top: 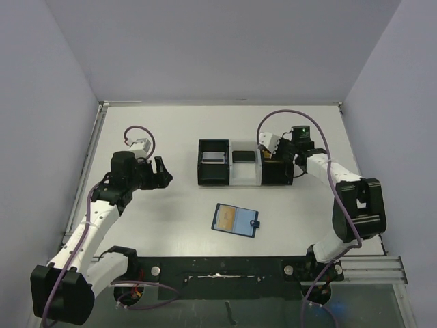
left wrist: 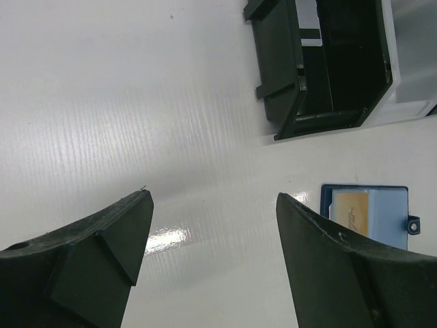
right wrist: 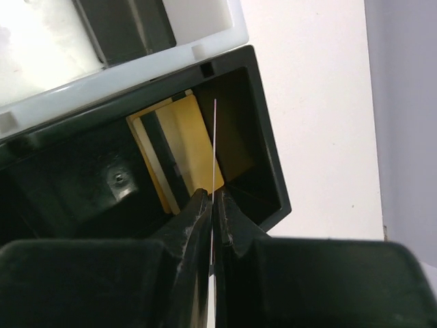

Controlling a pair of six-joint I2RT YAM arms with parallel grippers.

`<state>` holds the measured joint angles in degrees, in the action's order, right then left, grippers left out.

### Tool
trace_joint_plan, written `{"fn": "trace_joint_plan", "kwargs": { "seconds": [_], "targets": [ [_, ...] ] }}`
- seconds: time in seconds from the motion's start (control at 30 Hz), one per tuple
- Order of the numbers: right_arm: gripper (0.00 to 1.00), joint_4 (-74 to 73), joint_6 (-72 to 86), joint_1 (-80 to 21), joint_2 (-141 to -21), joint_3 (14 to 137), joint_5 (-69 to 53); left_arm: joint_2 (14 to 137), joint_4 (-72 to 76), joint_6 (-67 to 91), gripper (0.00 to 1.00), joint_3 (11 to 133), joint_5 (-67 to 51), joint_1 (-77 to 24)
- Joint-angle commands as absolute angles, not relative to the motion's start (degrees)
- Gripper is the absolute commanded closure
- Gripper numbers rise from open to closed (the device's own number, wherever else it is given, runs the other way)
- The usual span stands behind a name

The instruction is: Take the credit cards out of the card holder

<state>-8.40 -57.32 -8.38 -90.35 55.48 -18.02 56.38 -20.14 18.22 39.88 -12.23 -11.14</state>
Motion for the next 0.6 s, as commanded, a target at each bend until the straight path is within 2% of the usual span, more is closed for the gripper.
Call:
{"fn": "trace_joint_plan", "kwargs": {
  "seconds": [0.0, 0.37, 0.57],
  "targets": [
    [1.0, -6.16, -60.98, -8.94, -93.04, 60.83, -15.82, 56.03, -17.43, 16.89, 0.28, 41.09, -11.79, -10.77],
    [0.98, -2.02, -61.6, -12.13, -99.97, 62.76, -11.51, 55.61, -17.32, 16.61, 0.28, 40.96, -11.9, -10.8],
    [0.97, 7.75, -61.91, -13.95, -100.34, 58.3, -5.98, 56.48, -17.58, 16.61, 0.27, 41.16, -12.13, -10.81]
  ]
}}
